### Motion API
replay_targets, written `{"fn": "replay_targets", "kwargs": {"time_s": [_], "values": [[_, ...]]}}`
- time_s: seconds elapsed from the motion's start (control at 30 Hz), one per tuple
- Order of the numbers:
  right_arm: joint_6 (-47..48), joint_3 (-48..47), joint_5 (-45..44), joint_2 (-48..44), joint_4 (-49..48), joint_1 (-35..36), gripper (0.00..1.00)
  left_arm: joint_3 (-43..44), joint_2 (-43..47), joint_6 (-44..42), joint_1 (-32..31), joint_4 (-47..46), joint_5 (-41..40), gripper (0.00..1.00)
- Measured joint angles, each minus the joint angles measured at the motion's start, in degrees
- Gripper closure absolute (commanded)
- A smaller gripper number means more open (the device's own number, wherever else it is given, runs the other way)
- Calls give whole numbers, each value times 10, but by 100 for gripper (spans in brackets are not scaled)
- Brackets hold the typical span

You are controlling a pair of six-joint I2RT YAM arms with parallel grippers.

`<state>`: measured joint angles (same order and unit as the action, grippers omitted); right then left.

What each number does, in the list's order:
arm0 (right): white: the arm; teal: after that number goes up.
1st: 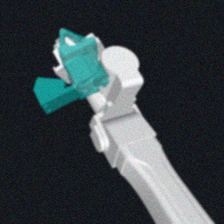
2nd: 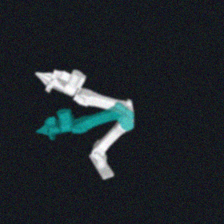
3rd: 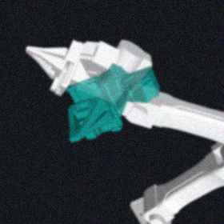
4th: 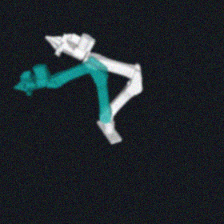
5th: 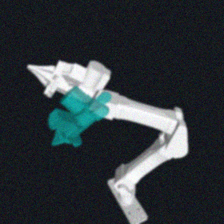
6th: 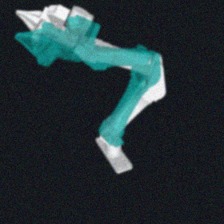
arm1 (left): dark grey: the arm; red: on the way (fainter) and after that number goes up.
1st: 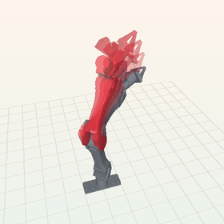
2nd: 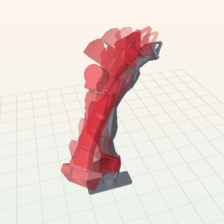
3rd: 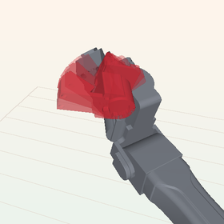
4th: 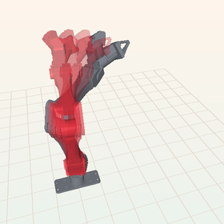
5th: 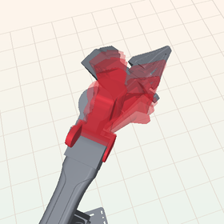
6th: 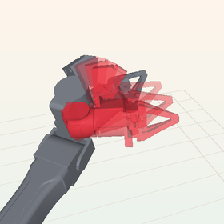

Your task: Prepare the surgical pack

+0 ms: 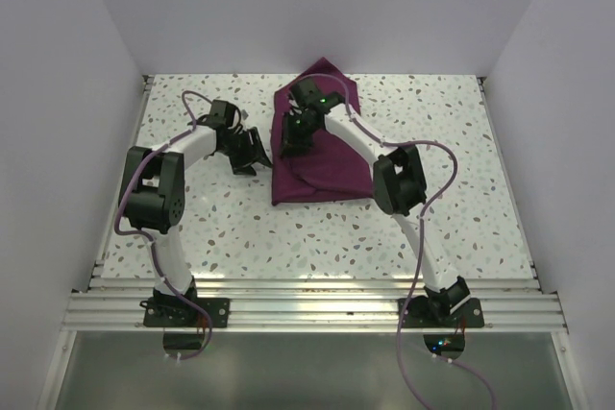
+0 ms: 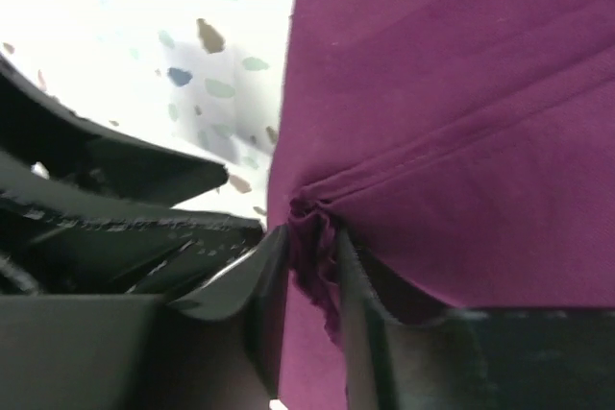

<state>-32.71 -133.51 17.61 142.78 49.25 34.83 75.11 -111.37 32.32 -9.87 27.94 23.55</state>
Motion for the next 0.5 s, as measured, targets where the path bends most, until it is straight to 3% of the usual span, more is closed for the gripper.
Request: {"fn": "replay_targets", "kwargs": {"time_s": [0.1,0.27,0.37,0.4,0.5], "values": [[-1,0,17,1,-3,0,55,0,1,-4,0,9,-16,39],[-8,-7,52,1,-8,0,51,21,18,-20,0,43,-52,43],[-17,-13,71,-3,-10,-5,50,67,24,-30,0,50,-53,56],[-20,-13,76,-6,-10,-8,51,83,24,-32,0,49,-46,67],[-30,-5,83,-24,-20,-23,56,118,24,-31,0,36,-8,85]]}}
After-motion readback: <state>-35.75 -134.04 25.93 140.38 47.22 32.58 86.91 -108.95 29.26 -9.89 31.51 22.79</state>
